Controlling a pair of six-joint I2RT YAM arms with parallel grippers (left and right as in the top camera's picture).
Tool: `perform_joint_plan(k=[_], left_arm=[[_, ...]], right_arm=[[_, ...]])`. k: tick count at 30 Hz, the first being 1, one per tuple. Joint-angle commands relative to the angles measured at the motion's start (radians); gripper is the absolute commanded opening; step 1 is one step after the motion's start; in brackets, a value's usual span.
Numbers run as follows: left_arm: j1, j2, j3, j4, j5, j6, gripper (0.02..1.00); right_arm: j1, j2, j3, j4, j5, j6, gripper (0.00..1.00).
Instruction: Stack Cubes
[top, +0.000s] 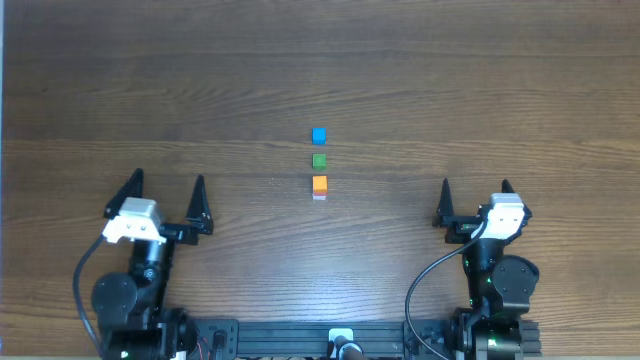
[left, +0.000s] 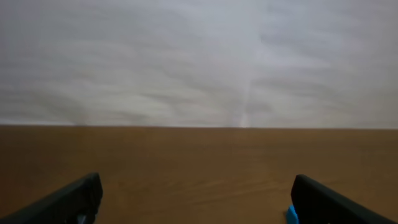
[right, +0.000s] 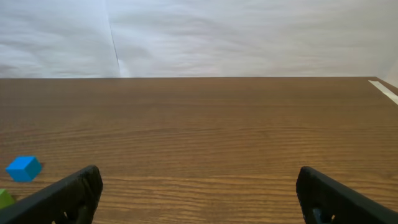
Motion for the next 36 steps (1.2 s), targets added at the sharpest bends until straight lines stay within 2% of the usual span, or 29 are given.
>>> perform_joint_plan(k=[1, 7, 13, 16, 36], left_arm=[[0.006, -0.011, -0.077, 0.082, 0.029, 0.014, 0.987], [0.006, -0.011, -0.133, 0.185, 0.044, 0.014, 0.996], [0.006, -0.011, -0.133, 0.132, 0.044, 0.014, 0.996], [0.006, -0.011, -0.133, -0.005, 0.043, 0.01, 0.998], [0.008, -0.011, -0.133, 0.0, 0.043, 0.011, 0.998]], right_arm=[[0.005, -0.006, -0.005, -0.003, 0.002, -0.001, 0.991], [0.005, -0.007, -0.005, -0.004, 0.002, -0.001, 0.993], [0.005, -0.006, -0.005, -0.004, 0.002, -0.001, 0.993], [0.005, -0.006, -0.005, -0.004, 0.002, -0.001, 0.993], [0.005, -0.006, -0.005, -0.004, 0.002, -0.001, 0.993]])
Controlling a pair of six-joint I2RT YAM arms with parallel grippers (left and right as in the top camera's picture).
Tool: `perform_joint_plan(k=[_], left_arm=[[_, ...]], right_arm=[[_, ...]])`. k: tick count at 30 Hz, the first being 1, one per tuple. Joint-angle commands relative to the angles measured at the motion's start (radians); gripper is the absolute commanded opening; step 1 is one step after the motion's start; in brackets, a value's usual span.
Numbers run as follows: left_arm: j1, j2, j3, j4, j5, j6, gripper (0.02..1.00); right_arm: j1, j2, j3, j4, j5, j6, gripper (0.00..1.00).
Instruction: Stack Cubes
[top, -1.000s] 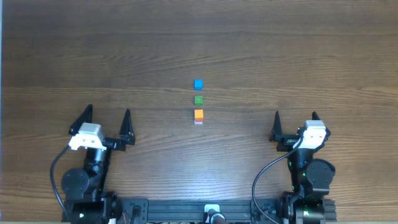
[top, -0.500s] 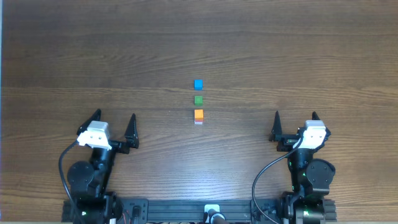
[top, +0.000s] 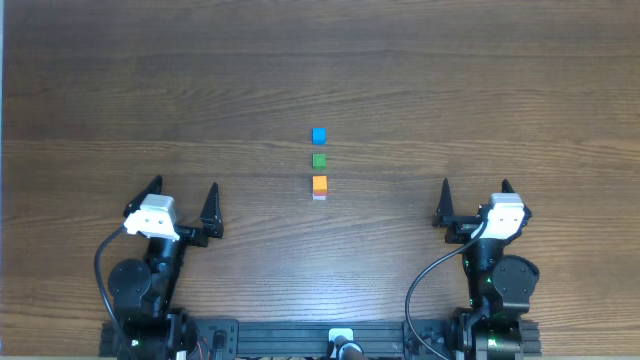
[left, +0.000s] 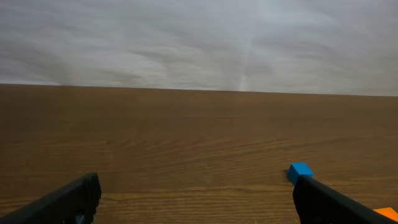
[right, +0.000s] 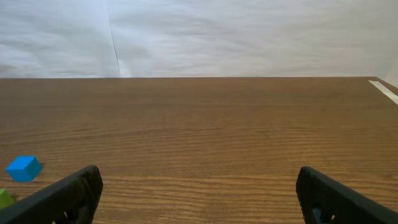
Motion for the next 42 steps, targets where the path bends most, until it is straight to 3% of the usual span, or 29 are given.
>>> perform_joint_plan(k=[1, 12, 13, 15, 21, 26, 31, 42], left_arm=[[0.005, -0.006, -0.004, -0.003, 0.009, 0.011, 0.996], [0.005, -0.006, -0.004, -0.003, 0.009, 0.011, 0.996], [0.005, -0.006, -0.004, -0.003, 0.009, 0.011, 0.998], [0.005, -0.006, -0.004, -0.003, 0.009, 0.011, 0.996], [0.005, -0.006, -0.004, -0.003, 0.009, 0.011, 0.998], [0.005, -0.006, -0.004, -0.003, 0.009, 0.011, 0.998], [0.005, -0.006, -0.004, -0.003, 0.009, 0.011, 0.998], [0.005, -0.006, -0.004, -0.003, 0.009, 0.011, 0.998]], right_arm=[[0.005, -0.006, -0.005, -0.003, 0.002, -0.001, 0.991], [0.005, -0.006, -0.005, 0.09, -0.005, 0.0, 0.991], [0.005, -0.006, -0.005, 0.127, -0.005, 0.076, 0.993], [0.005, -0.006, 0.001, 0.158, -0.026, 0.118, 0.991], [0.005, 0.008, 0.145, 0.129, -0.059, 0.086, 0.993], [0.005, 0.182, 0.447, -0.033, -0.058, 0.005, 0.991], [0.005, 0.484, 0.795, -0.25, -0.058, 0.004, 0.993], [0.035, 1.12, 1.316, -0.671, -0.066, 0.202, 0.991]])
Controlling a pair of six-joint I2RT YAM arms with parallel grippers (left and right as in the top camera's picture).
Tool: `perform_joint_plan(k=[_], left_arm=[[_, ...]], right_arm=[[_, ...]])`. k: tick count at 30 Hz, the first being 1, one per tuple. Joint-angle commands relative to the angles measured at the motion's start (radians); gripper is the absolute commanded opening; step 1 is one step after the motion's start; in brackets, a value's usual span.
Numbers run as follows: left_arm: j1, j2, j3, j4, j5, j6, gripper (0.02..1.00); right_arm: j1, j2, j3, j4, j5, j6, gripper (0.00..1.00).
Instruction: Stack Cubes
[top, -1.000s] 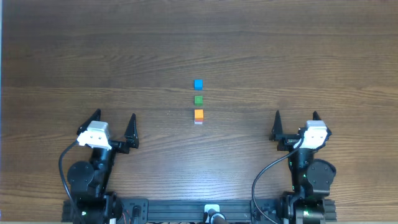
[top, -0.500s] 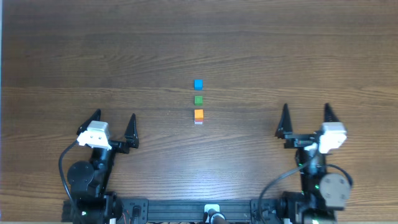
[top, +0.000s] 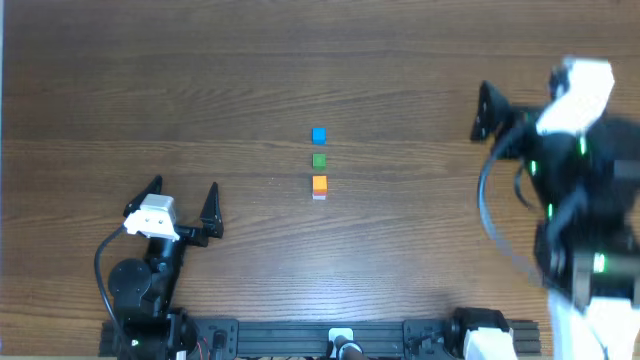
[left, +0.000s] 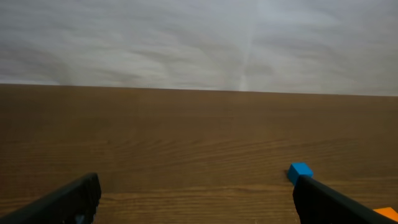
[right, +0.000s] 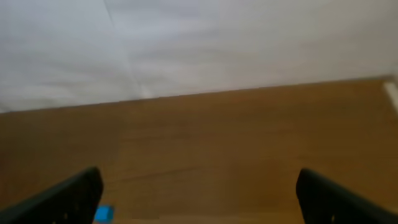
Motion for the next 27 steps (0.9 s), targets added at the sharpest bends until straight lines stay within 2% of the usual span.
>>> perform_joint_plan(k=[1, 8, 18, 27], left_arm=[[0.005, -0.006, -0.004, -0.003, 0.009, 0.011, 0.998], [0.005, -0.006, -0.004, -0.003, 0.009, 0.011, 0.998], [0.005, -0.006, -0.004, -0.003, 0.009, 0.011, 1.0], [0.005, -0.006, -0.004, -0.003, 0.009, 0.011, 0.998]], right_arm=[[0.05, 0.232, 0.14, -0.13, -0.016, 0.103, 0.993], [0.209, 0.521, 0.185, -0.24, 0.0, 0.171, 0.993], [0.442, 0.779, 0.208, -0.249, 0.052, 0.306, 0.991], [0.6, 0.98, 0.375, -0.315, 0.057, 0.325, 0.993]])
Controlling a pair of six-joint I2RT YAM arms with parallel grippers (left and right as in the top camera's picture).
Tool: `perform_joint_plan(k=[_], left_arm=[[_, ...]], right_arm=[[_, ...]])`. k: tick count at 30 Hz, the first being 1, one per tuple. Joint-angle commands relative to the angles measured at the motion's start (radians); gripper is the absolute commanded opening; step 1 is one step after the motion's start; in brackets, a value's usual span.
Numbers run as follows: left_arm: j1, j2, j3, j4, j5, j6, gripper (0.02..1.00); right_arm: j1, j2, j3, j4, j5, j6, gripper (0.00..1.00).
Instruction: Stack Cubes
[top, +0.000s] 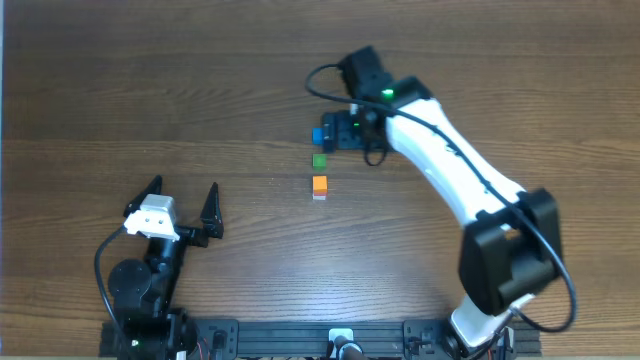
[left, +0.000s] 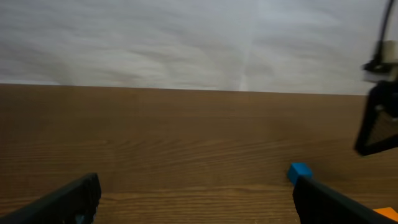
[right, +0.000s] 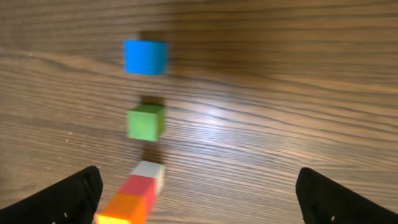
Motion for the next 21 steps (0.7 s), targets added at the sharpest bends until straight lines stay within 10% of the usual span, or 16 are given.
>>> perform_joint_plan(k=[1, 21], left_arm=[[0.005, -0.006, -0.004, -0.003, 0.009, 0.011, 0.998], [0.005, -0.006, -0.004, -0.003, 0.009, 0.011, 0.998]], right_arm=[[0.073, 0.103, 0.135, -0.037, 0.029, 0.022, 0.991], [0.141, 0.376, 0.331, -0.17, 0.04, 0.07, 0.991]])
